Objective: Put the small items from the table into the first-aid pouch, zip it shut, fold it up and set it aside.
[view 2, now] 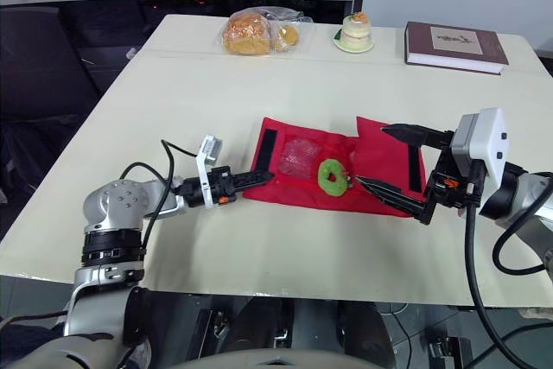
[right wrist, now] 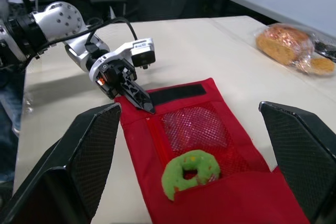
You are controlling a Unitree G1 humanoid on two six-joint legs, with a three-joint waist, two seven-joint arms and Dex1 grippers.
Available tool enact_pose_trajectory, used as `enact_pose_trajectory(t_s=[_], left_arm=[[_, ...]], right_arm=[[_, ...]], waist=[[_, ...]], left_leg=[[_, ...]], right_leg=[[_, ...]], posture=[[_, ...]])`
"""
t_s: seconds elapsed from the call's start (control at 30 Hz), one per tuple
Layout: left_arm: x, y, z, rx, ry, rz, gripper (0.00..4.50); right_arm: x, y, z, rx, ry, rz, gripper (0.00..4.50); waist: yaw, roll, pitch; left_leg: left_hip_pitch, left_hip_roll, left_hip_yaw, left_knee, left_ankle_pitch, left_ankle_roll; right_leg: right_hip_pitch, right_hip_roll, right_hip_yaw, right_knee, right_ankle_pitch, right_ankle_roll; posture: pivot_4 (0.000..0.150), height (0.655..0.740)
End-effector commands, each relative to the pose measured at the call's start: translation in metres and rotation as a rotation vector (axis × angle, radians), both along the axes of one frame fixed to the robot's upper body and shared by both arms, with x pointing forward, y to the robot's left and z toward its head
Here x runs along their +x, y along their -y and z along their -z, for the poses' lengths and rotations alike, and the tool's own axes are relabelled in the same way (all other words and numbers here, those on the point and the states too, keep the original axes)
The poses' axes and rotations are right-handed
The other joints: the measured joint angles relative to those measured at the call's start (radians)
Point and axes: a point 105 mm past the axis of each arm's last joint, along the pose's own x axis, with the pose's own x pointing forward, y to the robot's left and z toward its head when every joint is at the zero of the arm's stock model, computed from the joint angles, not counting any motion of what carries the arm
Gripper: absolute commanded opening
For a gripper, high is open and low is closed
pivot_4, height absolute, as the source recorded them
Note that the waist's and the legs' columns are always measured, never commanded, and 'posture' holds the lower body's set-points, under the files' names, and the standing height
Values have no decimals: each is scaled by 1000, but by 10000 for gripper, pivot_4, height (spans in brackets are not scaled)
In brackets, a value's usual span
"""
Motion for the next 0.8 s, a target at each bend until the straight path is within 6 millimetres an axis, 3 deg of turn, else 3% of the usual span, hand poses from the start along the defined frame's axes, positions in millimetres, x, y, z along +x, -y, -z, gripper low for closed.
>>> enact_pose_trajectory(t_s=[0.03, 0.2, 0.4, 0.6, 0.7, 0.8], left_arm=[[-3, -13, -8, 23, 63, 3, 109], [-9, -37, -9, 87, 81, -9, 109], [-10, -47, -24, 147, 136, 52, 109], [-15, -49, -45, 169, 194, 136, 0], [-17, -50, -56, 171, 239, 168, 0], [-18, -40, -80, 120, 340, 234, 0]], right_arm=[[-1, -1, -5, -14, 26, -13, 45000], [11, -1, 10, -53, -10, 14, 45000], [50, -19, 39, -119, -31, -8, 45000], [76, -28, 72, -168, -77, -25, 17489], [82, -32, 88, -210, -97, -42, 606], [90, -31, 110, -294, -115, -31, 184]], waist=[[0, 0, 0], [-1, 0, 0], [-2, -1, 0], [-1, -1, 0], [-2, -1, 1], [-2, -1, 0]], left_leg=[[0, 0, 0, 0, 0, 0], [0, 1, 0, 0, 0, 0], [0, 1, 1, 0, 0, 0], [-1, 0, 2, 0, 0, 0], [-1, 0, 2, 0, 0, 0], [-1, 0, 2, 0, 0, 0]], right_leg=[[0, 0, 0, 0, 0, 0], [0, -3, 0, 0, 0, 0], [-1, -1, 0, 0, -2, -4], [-2, 0, -1, 0, -2, -3], [-2, 0, -1, 0, -2, -3], [-2, 1, -1, 0, -2, -3]], posture=[[1500, 7289], [1500, 7289], [1500, 7289], [1500, 7289], [1500, 7289], [1500, 7289]])
